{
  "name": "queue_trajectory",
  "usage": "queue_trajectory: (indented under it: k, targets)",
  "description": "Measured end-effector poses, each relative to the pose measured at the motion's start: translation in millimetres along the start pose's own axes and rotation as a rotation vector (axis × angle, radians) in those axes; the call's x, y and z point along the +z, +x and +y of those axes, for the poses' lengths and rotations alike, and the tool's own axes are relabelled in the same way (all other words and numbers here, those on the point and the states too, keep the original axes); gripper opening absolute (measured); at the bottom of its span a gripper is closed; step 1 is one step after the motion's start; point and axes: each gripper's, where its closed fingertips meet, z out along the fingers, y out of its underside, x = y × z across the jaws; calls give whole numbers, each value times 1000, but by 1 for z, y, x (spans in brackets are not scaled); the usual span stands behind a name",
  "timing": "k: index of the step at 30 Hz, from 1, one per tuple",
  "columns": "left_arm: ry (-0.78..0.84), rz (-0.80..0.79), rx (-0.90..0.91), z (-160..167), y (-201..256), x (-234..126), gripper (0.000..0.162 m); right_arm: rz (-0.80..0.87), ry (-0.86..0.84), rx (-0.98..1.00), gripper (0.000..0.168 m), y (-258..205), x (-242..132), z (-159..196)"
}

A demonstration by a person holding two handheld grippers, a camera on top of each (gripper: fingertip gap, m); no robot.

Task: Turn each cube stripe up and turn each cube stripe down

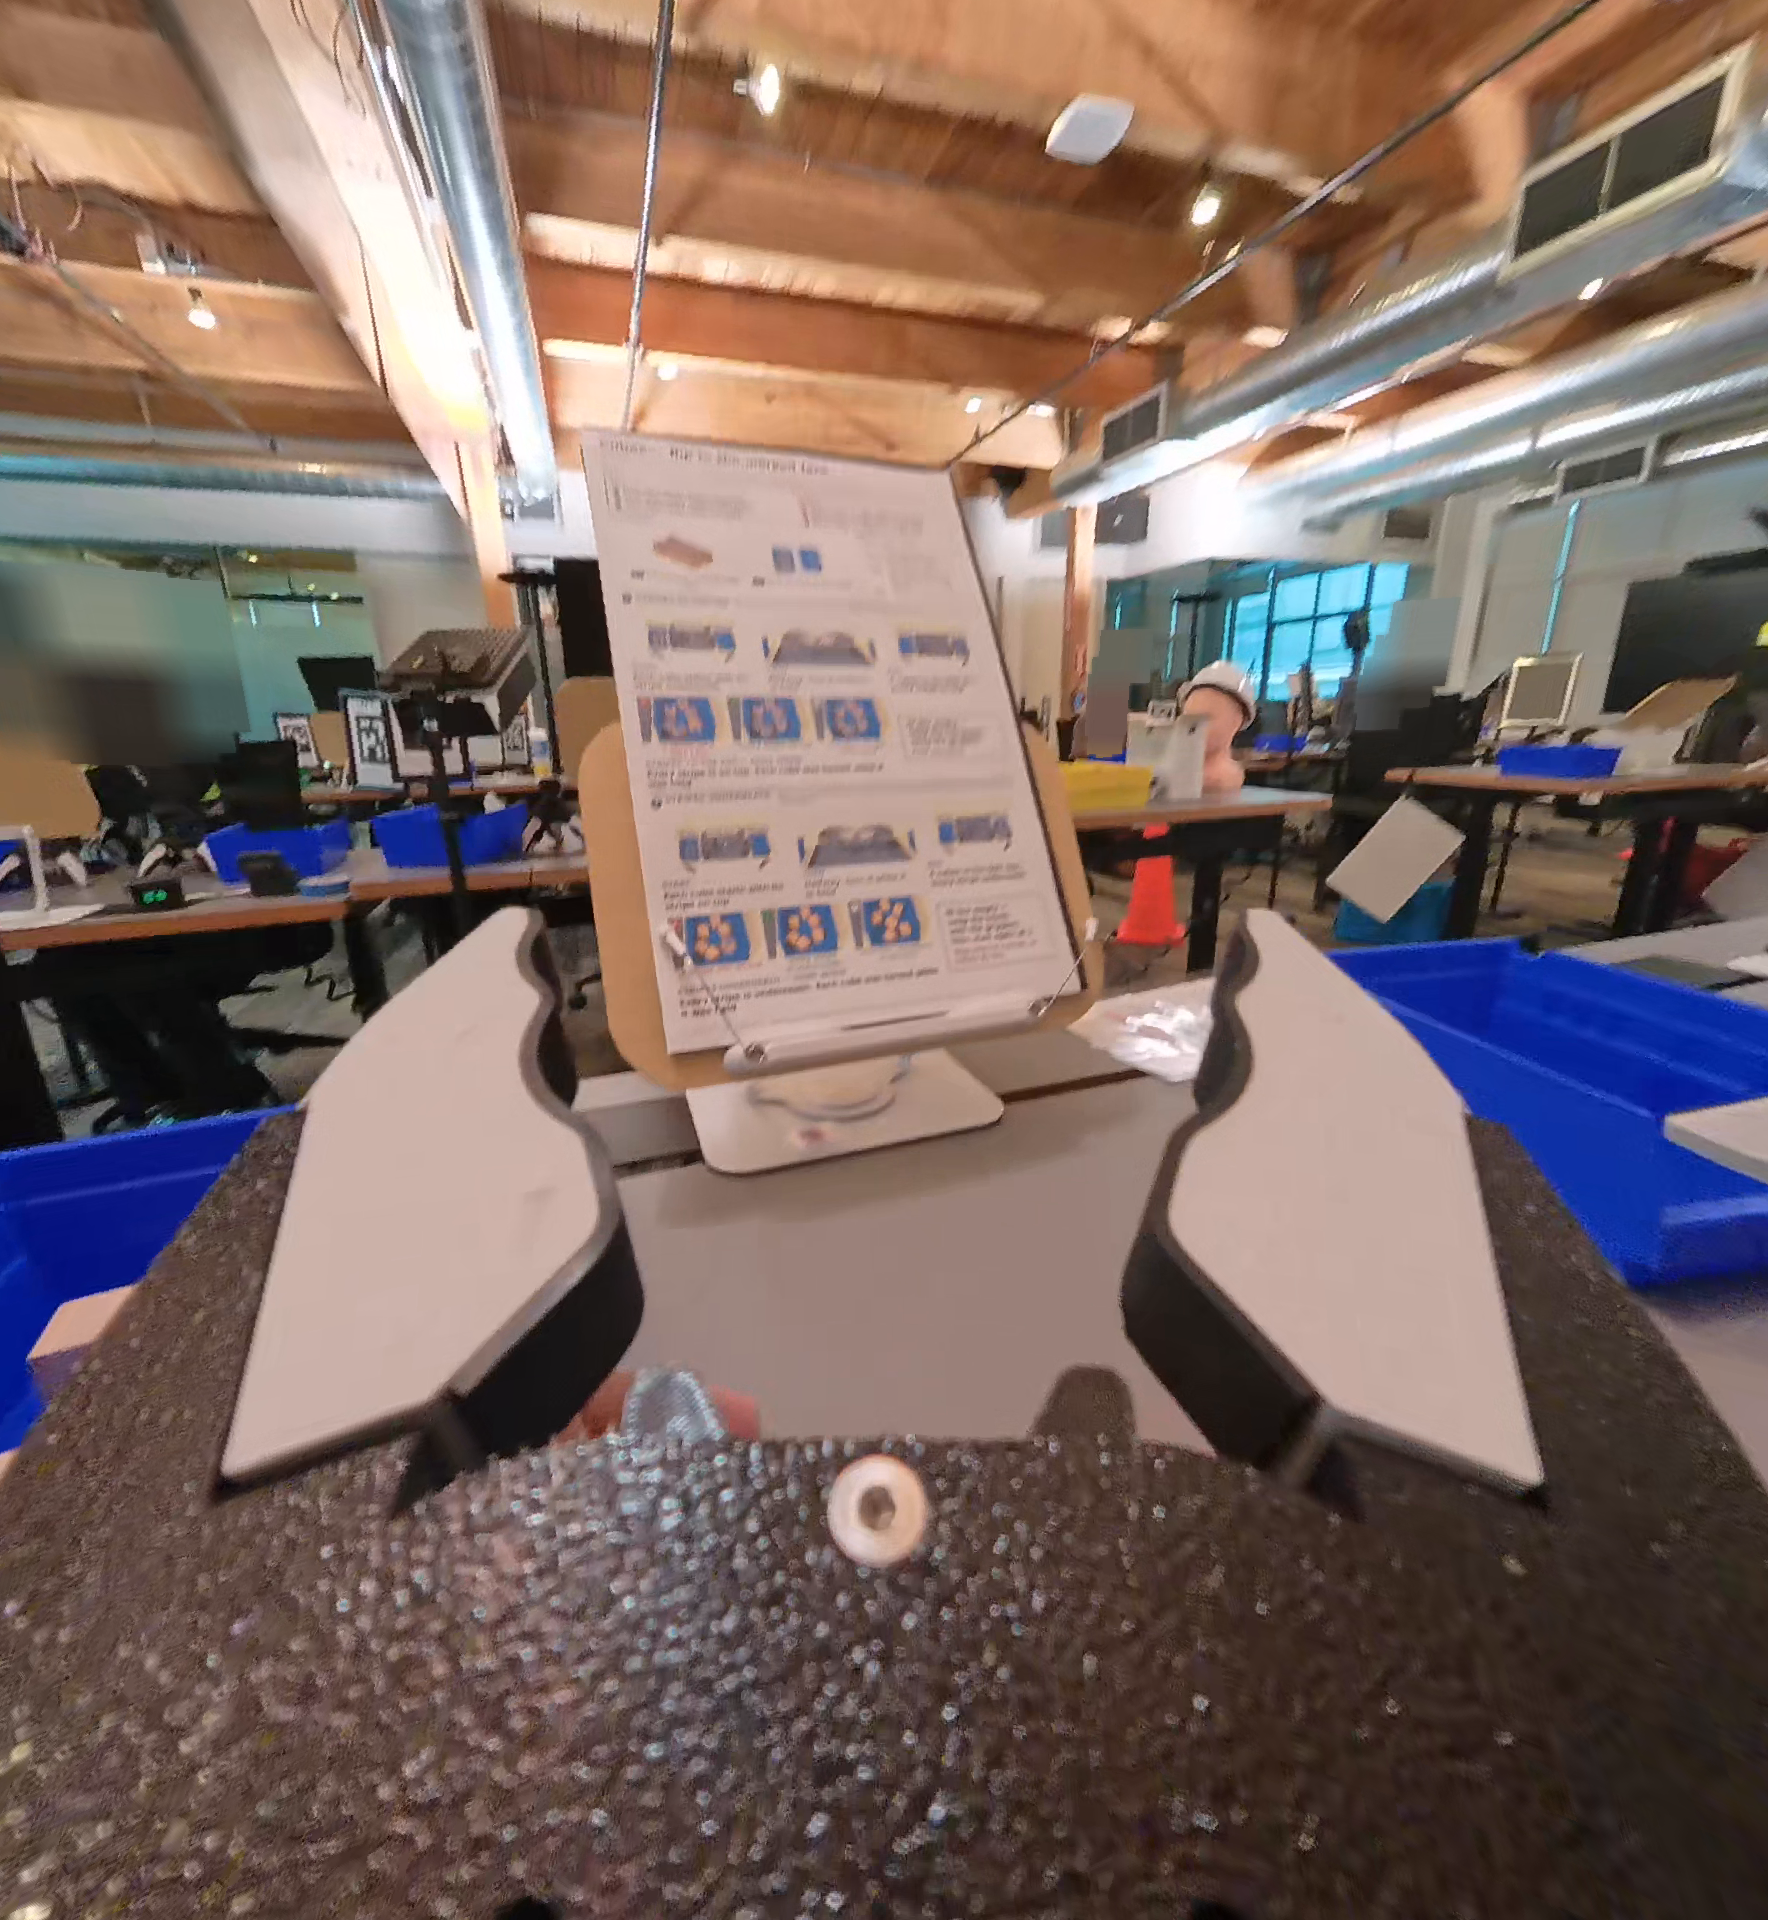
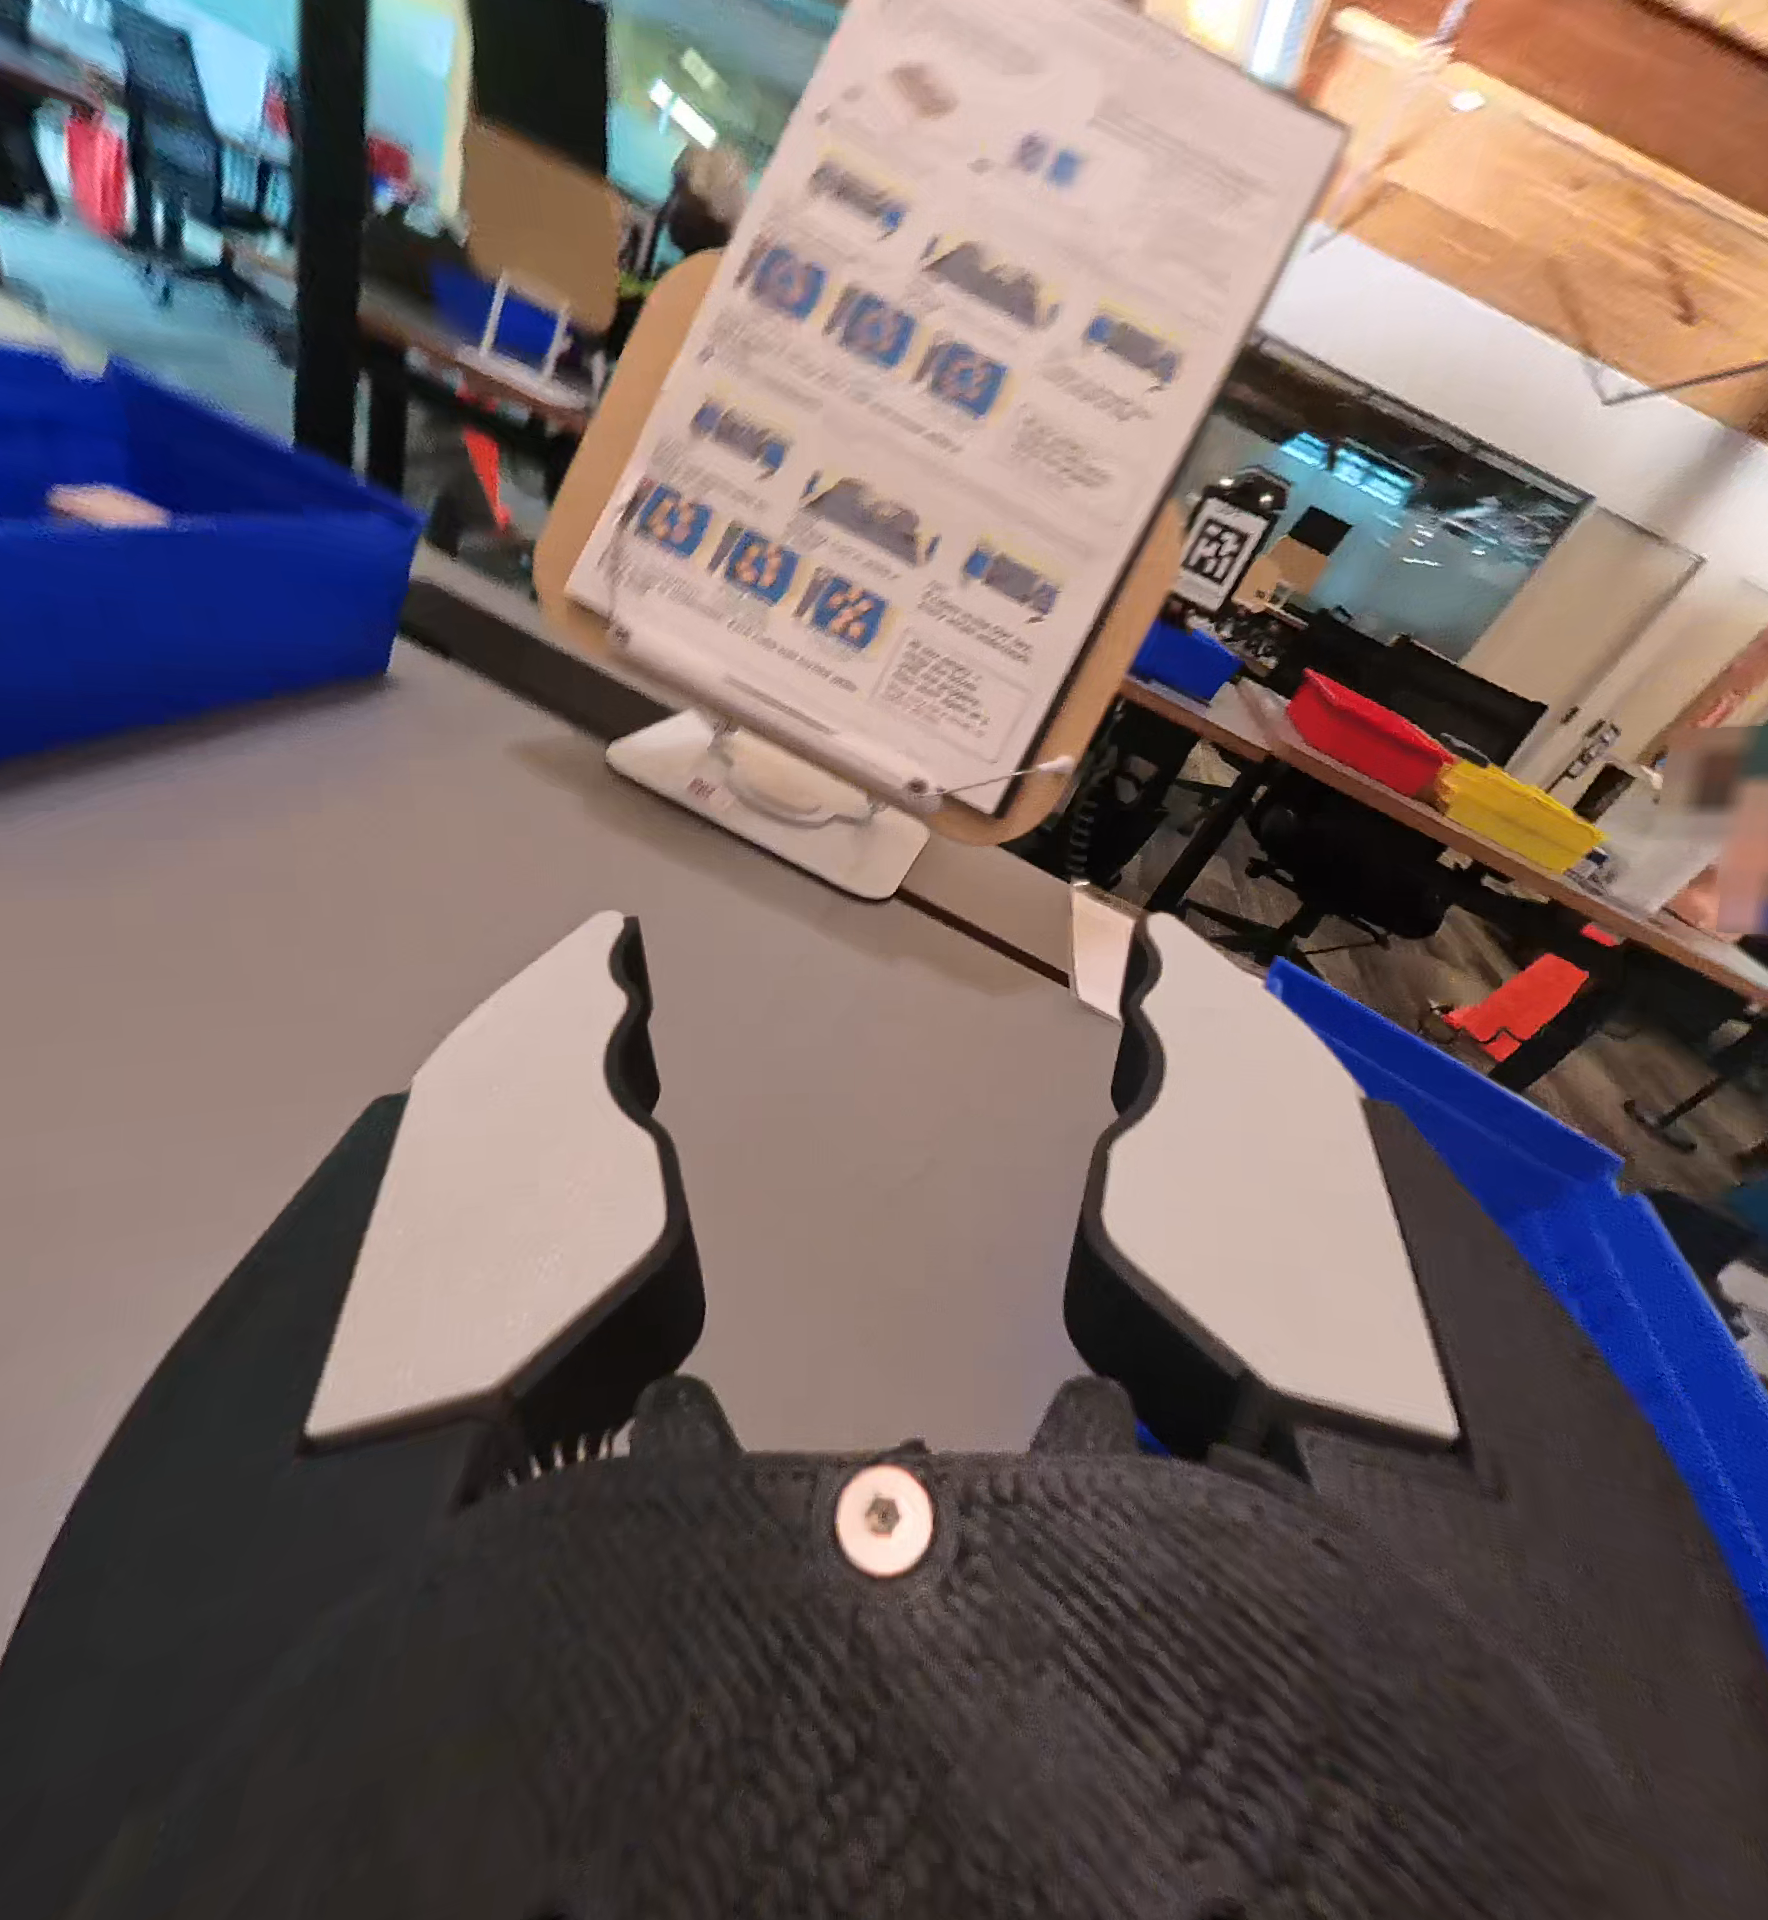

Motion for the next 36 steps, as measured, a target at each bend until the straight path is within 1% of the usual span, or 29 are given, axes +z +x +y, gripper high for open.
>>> queue_trajectory:
  k: [2, 4, 9, 12, 15, 18, 24, 29, 31, 36]
  targets:
    - [36, 6, -12, -13, 0, -6, 117, 34, 10, 44, 87, 14, -3, 2]
    - [78, 16, -19, -26, 3, -12, 117, 55, -7, 41, 89, 20, -5, 7]
    - [237, 85, -50, -63, 18, -34, 112, 68, -11, 60, 90, 23, -11, 12]
    - [281, 90, -50, -75, 24, -43, 109, 76, -9, 65, 91, 25, -15, 11]
    - [294, 52, -31, -79, 23, -47, 109, 80, -4, 70, 91, 26, -18, 9]
    - [321, 38, -56, -83, 21, -51, 108, 76, -4, 63, 91, 24, -21, 8]
    - [336, 51, -68, -85, 25, -54, 107, 80, 2, 59, 91, 23, -25, 4]
    - [334, 46, -48, -84, 27, -54, 107, 154, 9, 81, 91, 35, -26, 0]
    - [327, 45, -53, -82, 25, -53, 106, 192, 15, 99, 87, 42, -30, -2]
    - [314, 46, -52, -76, 26, -51, 106, 261, 24, 100, 89, 55, -37, -6]
